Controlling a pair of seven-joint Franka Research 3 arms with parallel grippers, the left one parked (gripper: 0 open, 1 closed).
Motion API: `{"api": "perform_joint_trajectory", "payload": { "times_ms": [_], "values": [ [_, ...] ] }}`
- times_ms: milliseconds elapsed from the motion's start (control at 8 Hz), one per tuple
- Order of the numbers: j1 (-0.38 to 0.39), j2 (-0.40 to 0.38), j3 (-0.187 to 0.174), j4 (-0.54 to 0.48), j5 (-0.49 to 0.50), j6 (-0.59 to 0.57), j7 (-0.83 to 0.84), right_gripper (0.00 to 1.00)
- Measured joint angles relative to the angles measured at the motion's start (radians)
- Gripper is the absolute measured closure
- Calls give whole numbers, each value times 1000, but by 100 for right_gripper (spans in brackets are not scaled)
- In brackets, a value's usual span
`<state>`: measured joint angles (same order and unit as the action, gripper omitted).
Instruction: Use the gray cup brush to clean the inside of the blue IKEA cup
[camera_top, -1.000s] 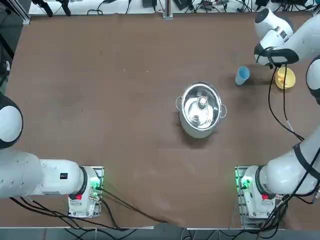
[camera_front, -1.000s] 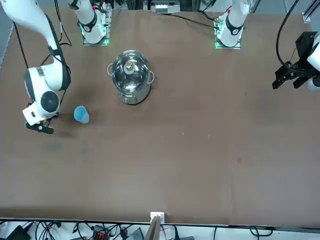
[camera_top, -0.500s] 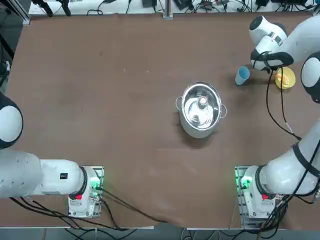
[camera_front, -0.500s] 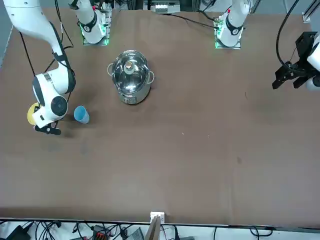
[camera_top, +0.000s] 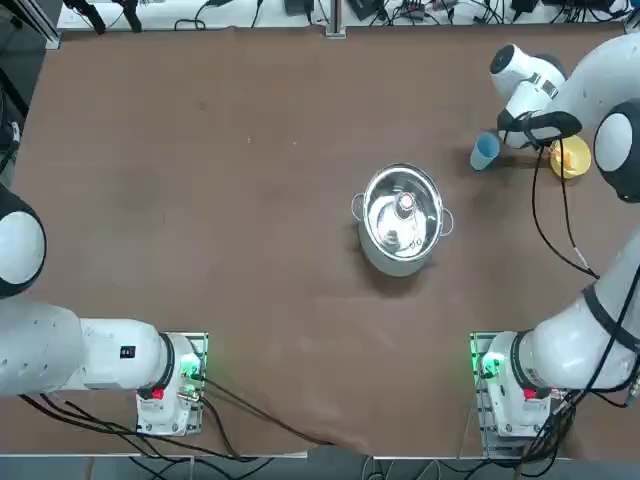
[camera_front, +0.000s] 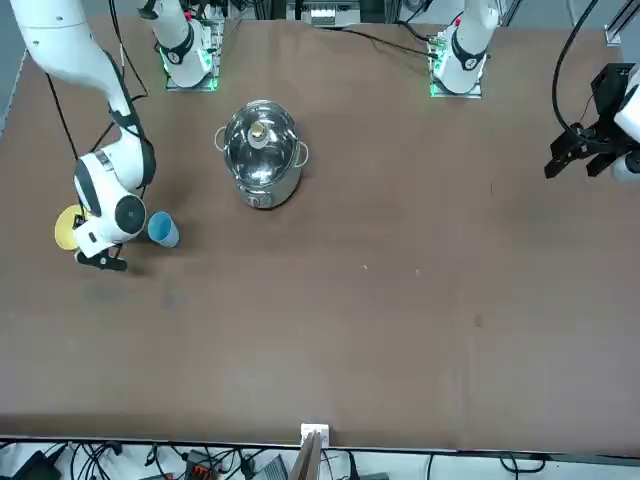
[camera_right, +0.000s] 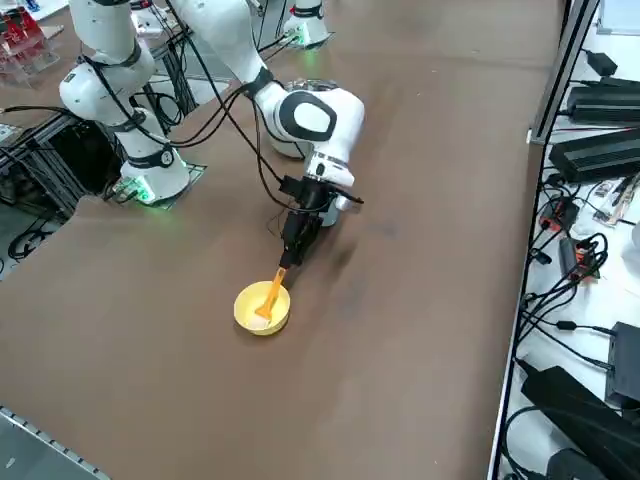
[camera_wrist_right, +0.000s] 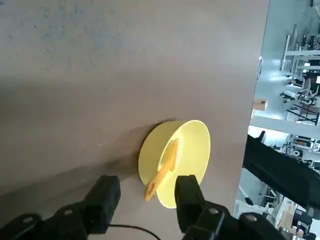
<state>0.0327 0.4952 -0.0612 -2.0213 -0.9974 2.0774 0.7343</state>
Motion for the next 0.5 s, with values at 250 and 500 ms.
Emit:
{"api": "perform_joint_trajectory", "payload": {
  "times_ms": [250, 500],
  "values": [
    [0, 16, 0, 0, -31, -2, 33, 33],
    [0, 22, -1, 0, -42, -25, 54, 35]
  ]
}}
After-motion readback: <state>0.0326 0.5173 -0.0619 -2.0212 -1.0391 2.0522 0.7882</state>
